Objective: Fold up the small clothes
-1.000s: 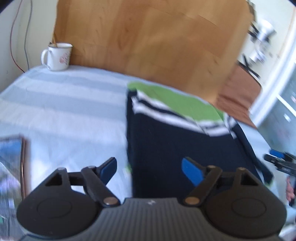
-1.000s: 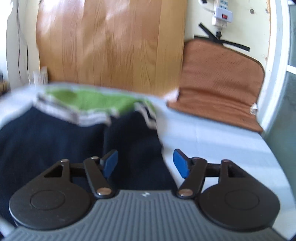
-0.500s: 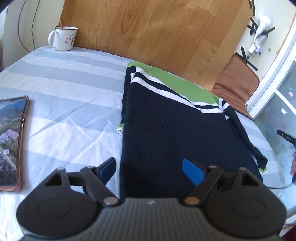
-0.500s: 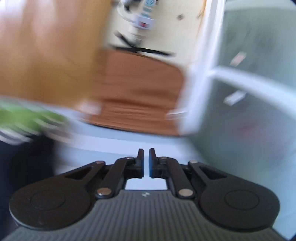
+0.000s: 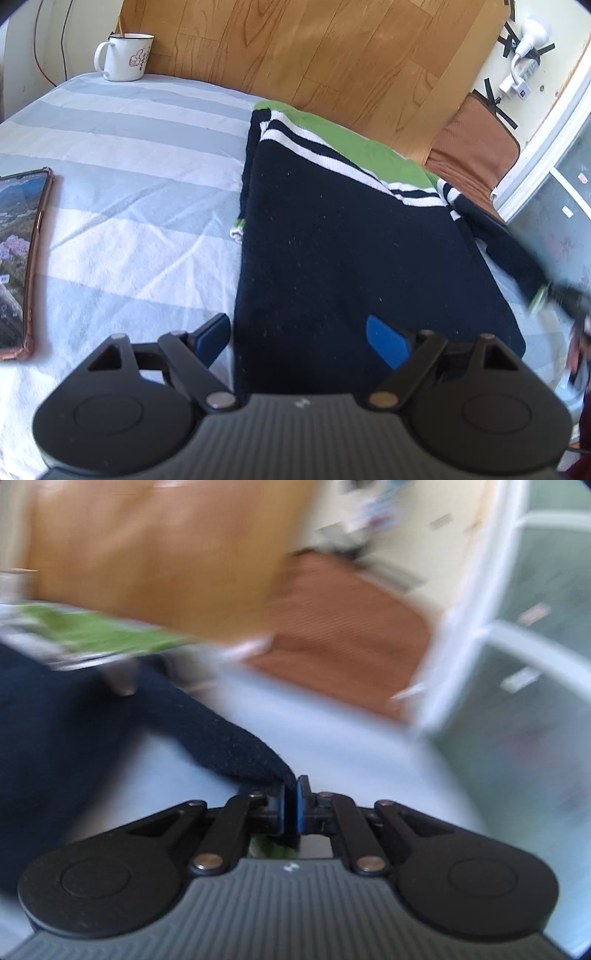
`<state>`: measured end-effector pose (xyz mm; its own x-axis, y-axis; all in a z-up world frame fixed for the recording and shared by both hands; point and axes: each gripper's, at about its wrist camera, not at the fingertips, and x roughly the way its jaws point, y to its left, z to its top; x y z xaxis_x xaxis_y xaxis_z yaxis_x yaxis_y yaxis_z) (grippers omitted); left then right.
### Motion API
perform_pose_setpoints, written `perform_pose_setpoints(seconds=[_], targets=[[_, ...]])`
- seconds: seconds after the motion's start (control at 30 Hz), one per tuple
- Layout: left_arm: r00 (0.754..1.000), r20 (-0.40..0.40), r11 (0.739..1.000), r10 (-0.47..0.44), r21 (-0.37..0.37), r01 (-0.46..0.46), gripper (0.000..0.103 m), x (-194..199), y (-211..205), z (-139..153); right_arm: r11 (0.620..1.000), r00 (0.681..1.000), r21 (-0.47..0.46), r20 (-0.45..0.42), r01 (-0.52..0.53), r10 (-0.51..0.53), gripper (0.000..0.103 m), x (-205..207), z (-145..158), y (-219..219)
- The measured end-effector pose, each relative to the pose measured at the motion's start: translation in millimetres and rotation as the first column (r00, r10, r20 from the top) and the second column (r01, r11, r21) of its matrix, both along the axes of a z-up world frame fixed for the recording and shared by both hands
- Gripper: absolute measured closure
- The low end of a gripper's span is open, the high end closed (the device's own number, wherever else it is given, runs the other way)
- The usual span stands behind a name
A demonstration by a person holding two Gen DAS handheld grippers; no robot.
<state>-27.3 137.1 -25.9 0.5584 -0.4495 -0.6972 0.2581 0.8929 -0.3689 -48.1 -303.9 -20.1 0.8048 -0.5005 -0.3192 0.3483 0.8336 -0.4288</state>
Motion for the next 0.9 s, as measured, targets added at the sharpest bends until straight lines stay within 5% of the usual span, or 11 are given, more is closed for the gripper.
perform_pose_setpoints(seconds=[0.1, 0.23, 0.33, 0.4, 0.57, 0.6, 0.63, 0.67, 0.7, 0.77, 0.9], targets=[[1.0, -0.003, 1.0, 0.008, -0.01, -0.008, 0.019, -2.4, 1.5, -0.8, 0.982, 0.983, -0.057, -0.016, 0.181, -0.182, 0.088, 30.6, 1.7, -48.6], [1.0, -0.007, 1.0, -0.003, -0.012, 0.003, 0.019, -5.6, 3.2, -1.9, 0.923, 0.995, 0.375, -0.01, 0.091, -0.094, 0.077, -1.2, 5.1, -72.1], [1.0, -0.022, 0.999, -0.02, -0.026, 0.019, 0.019, -5.0, 7.8, -2.9, 0.636, 0.978, 0.743, 0.146, -0.209, 0.152, 0.052, -47.9, -2.8, -67.9], [0.999, -0.044, 0.998, -0.032, -0.061, 0.029, 0.019, -3.7, 11.3, -2.8, 0.488, 0.941, 0.817, 0.185, -0.307, 0.282, 0.044, -65.0, -14.5, -48.8], [0.995, -0.063, 0.989, -0.081, -0.128, 0.072, 0.031, -10.9, 10.9, -3.9, 0.47, 0.874, 0.794, 0.151, -0.386, 0.462, 0.041, -65.9, -35.5, 6.4], [0.994, -0.057, 0.989, -0.09, -0.126, 0.083, 0.042, -13.7, 9.5, -3.3, 0.475, 0.87, 0.784, 0.161, -0.399, 0.465, 0.047, -69.1, -35.0, 18.5], [0.994, -0.054, 0.987, -0.097, -0.13, 0.09, 0.052, -16.0, 8.1, -3.1, 0.455, 0.852, 0.791, 0.154, -0.409, 0.5, 0.075, -66.1, -34.1, 26.2], [0.994, -0.051, 0.986, -0.099, -0.136, 0.092, 0.057, -17.8, 7.5, -3.5, 0.453, 0.846, 0.797, 0.13, -0.399, 0.517, 0.084, -58.1, -31.6, 31.5], [0.994, -0.048, 0.986, -0.097, -0.14, 0.09, 0.068, -18.9, 7.1, -3.9, 0.46, 0.849, 0.794, 0.127, -0.397, 0.512, 0.088, -62.1, -25.7, 38.7], [0.995, -0.051, 0.987, -0.086, -0.144, 0.077, 0.087, -18.5, 6.9, -4.2, 0.385, 0.837, 0.826, 0.177, -0.412, 0.517, 0.091, -65.1, -3.0, 33.9], [0.996, -0.036, 0.975, -0.078, -0.209, 0.068, 0.093, -16.4, 16.1, 4.0, 0.354, 0.87, 0.853, 0.206, -0.384, 0.448, 0.095, -81.9, 53.3, 27.6]])
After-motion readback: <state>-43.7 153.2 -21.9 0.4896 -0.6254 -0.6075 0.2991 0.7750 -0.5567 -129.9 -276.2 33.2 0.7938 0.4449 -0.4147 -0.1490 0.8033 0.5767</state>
